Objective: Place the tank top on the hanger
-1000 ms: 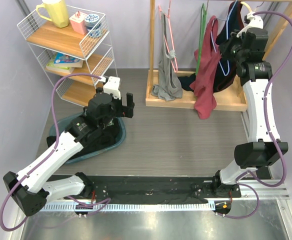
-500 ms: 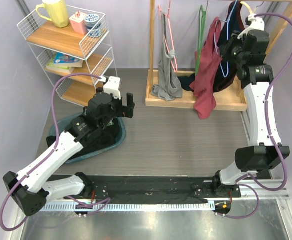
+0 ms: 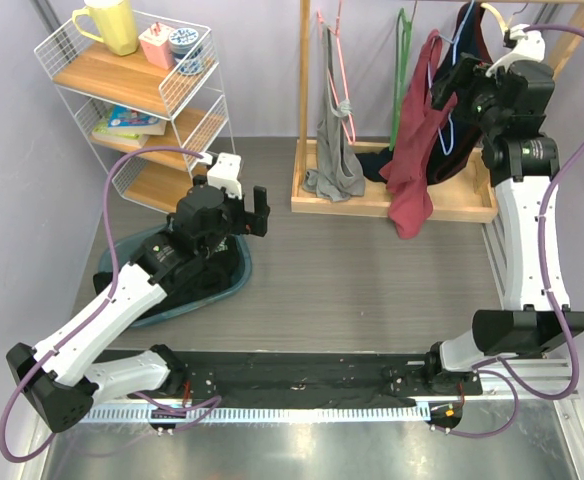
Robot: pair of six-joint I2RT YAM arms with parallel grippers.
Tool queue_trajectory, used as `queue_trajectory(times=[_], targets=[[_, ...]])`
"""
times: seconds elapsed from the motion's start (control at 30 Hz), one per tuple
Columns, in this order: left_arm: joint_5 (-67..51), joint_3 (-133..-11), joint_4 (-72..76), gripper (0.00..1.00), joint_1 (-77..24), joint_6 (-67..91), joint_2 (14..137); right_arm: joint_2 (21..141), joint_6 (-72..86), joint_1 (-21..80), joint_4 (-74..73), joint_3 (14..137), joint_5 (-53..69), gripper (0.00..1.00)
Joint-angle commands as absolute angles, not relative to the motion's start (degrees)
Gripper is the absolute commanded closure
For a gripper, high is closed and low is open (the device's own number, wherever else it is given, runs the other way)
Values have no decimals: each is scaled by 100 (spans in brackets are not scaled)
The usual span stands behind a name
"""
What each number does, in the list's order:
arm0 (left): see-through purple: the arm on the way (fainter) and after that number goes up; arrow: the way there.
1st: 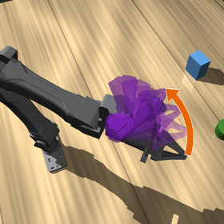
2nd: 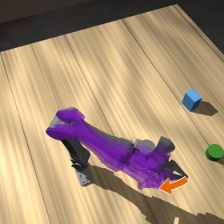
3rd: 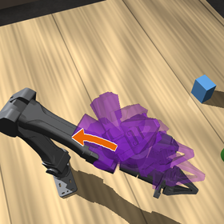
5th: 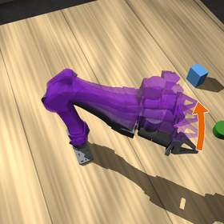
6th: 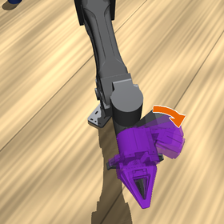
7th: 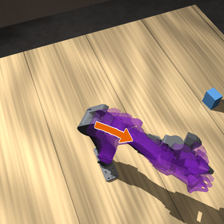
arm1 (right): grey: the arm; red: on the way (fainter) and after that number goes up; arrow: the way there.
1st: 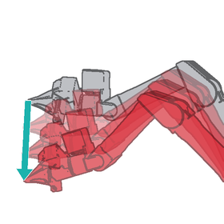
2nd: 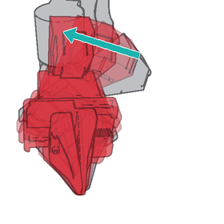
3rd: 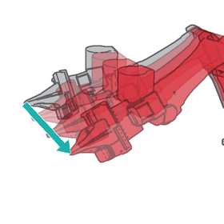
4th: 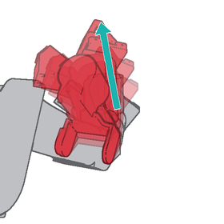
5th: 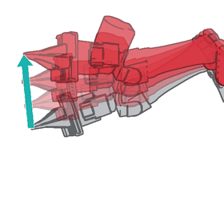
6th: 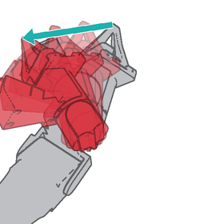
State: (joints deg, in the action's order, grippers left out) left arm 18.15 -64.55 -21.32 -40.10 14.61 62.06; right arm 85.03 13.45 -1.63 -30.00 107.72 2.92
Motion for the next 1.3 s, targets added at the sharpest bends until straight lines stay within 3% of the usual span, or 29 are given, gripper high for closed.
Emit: queue_trajectory(times=[0.0, 0.2, 0.5, 0.63, 0.93, 1.27], targets=[[1767, -6469, -2013, 0, -3990, 1485, 6074, 8122, 1301, -185, -2935, 10793, 264, 7], [1968, -6425, -1977, 0, -3990, 1468, 5898, 7131, 1529, -193, -2857, 10135, 509, 2], [1644, -6223, -2030, 0, -3069, 1863, 5300, 5152, 1565, -193, -2768, 7965, 738, 1], [2029, -6013, -2101, 0, -2971, 1504, 4949, 4519, 1591, -185, -2953, 7034, 677, 0], [2250, -5765, -1977, 0, -2971, 1160, 4561, 3876, 1529, -193, -2944, 5732, 396, 0], [2180, -5757, -1969, 0, -2971, 1125, 4623, 3779, 1485, -193, -2944, 5555, 290, 0]])
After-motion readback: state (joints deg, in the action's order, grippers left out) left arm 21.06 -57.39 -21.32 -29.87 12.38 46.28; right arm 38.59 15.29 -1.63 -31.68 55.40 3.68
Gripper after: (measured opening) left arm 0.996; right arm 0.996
